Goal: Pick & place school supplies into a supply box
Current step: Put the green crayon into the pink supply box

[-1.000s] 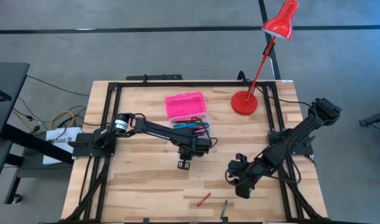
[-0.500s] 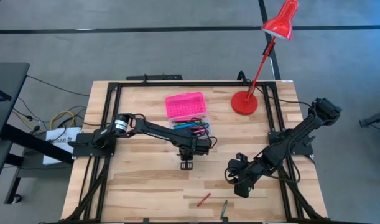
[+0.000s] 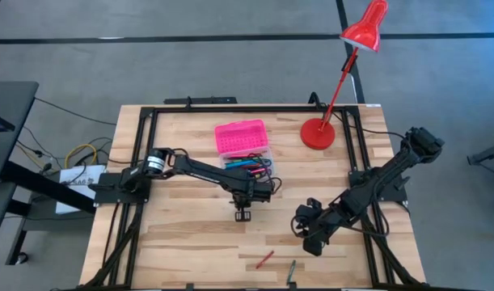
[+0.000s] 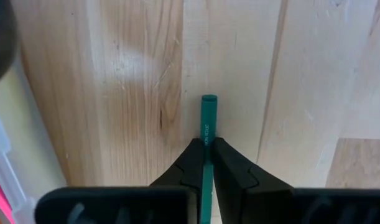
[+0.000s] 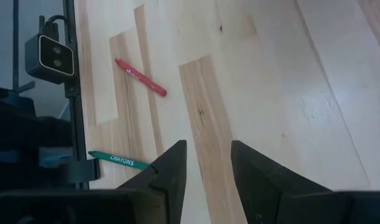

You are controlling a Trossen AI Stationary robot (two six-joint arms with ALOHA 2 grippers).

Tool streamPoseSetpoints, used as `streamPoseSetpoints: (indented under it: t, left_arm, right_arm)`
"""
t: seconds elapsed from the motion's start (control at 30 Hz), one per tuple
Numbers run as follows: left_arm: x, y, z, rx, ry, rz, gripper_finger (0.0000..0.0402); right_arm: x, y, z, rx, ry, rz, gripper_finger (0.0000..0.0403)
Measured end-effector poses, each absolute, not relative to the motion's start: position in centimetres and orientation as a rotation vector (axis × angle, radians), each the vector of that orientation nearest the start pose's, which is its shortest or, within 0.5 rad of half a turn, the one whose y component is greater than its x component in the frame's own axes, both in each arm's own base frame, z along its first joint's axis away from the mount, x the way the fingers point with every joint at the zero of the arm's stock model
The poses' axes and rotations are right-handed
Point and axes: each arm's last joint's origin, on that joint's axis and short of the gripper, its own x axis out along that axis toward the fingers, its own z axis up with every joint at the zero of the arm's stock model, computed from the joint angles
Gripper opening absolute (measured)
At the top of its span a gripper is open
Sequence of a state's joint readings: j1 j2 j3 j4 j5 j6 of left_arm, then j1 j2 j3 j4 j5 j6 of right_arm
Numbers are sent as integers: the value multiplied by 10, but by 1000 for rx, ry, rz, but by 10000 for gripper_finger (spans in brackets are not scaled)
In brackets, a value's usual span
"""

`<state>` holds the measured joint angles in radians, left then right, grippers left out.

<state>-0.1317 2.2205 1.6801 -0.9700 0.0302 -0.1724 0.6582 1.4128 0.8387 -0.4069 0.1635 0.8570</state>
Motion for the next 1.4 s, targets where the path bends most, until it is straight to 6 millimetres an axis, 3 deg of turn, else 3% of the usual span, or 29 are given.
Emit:
streamPoseSetpoints:
  t: [0.2,0.5,0.67,0.87,1.0,1.1,1.4]
  left_arm:
    - [428,-60,156,-54,1534,-43,7]
    - [440,-56,208,80,1466,-11,6]
    - [443,-26,223,177,1444,119,6]
    - [442,32,222,69,1462,224,17]
    - [437,60,221,-10,1488,247,21]
    - [434,71,221,-40,1505,242,22]
    - [435,77,221,-11,1487,207,26]
  right_arm:
    - [218,160,201,390,1012,29,118]
    - [218,160,201,381,1003,13,118]
    - [218,159,201,380,1002,12,118]
    - [218,160,201,387,1002,8,118]
    - [218,160,201,389,1001,9,118]
    - [218,160,202,389,1001,9,118]
    - [218,160,201,382,1002,12,118]
